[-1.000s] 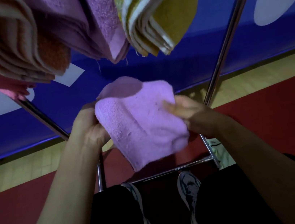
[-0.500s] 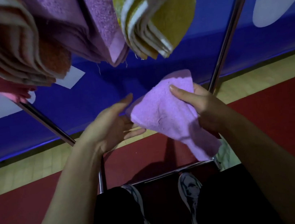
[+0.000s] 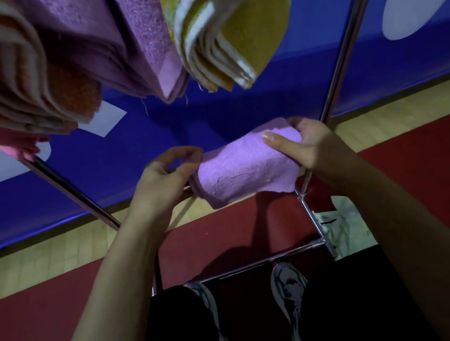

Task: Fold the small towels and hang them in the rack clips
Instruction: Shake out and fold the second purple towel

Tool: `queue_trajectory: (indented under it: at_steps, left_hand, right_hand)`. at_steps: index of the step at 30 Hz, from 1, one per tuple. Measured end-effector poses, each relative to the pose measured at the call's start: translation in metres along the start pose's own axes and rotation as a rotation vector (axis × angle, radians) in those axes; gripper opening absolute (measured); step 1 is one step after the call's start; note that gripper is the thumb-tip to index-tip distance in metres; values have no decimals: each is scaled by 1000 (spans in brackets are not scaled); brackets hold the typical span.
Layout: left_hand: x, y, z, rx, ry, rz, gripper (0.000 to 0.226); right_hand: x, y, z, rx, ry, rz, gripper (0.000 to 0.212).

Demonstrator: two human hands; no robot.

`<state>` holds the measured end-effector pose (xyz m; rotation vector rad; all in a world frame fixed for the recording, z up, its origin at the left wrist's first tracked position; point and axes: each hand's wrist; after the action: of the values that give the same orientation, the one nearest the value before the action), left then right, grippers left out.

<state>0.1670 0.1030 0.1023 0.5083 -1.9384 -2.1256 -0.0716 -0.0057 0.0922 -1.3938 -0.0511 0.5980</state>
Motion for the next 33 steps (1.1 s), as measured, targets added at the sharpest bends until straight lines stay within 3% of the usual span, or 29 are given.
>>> queue_trajectory:
  at_steps: [2, 3, 6, 9, 13, 18, 22, 30, 33]
  left_hand:
    - [-2, -3, -2, 53, -3, -72, 12]
    - [-2, -5, -2, 79, -10, -110, 13]
    - [-8, -8, -3, 123, -92, -242, 19]
    - [-11, -12, -4, 126, -201, -432, 35]
    - [-10, -14, -5, 145, -245, -587, 14]
    - [-18, -6, -3, 146, -296, -580, 14]
    - [-20, -4, -3, 163, -333, -712, 25]
    - [-27, 5, 1, 176, -324, -532, 46]
    - [-24, 6, 1, 145, -218, -369, 29]
  right_hand:
    - [-1, 3, -4, 25, 51, 1, 61]
    - [-1, 4, -5, 23, 21, -27, 66]
    - [-4, 7, -6, -26, -81, -17, 40]
    - [-3, 5, -2, -84, -30, 106, 22]
    - [-4, 1, -1, -136, -19, 157, 6]
    - [-5, -2, -5, -148, -18, 118, 27]
    - [0, -3, -6, -146, 25, 99, 25]
    - [4, -7, -9, -170, 34, -9, 17]
    - [3, -7, -9, -143, 13, -79, 20]
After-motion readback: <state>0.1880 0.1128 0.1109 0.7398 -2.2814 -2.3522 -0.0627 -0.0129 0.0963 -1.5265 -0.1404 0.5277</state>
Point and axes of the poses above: each hand's wrist, its own z-axis away from the middle knuckle, its own x-axis out of the palm, y = z × x, and after that the axes turned 12 degrees about x, right-handed
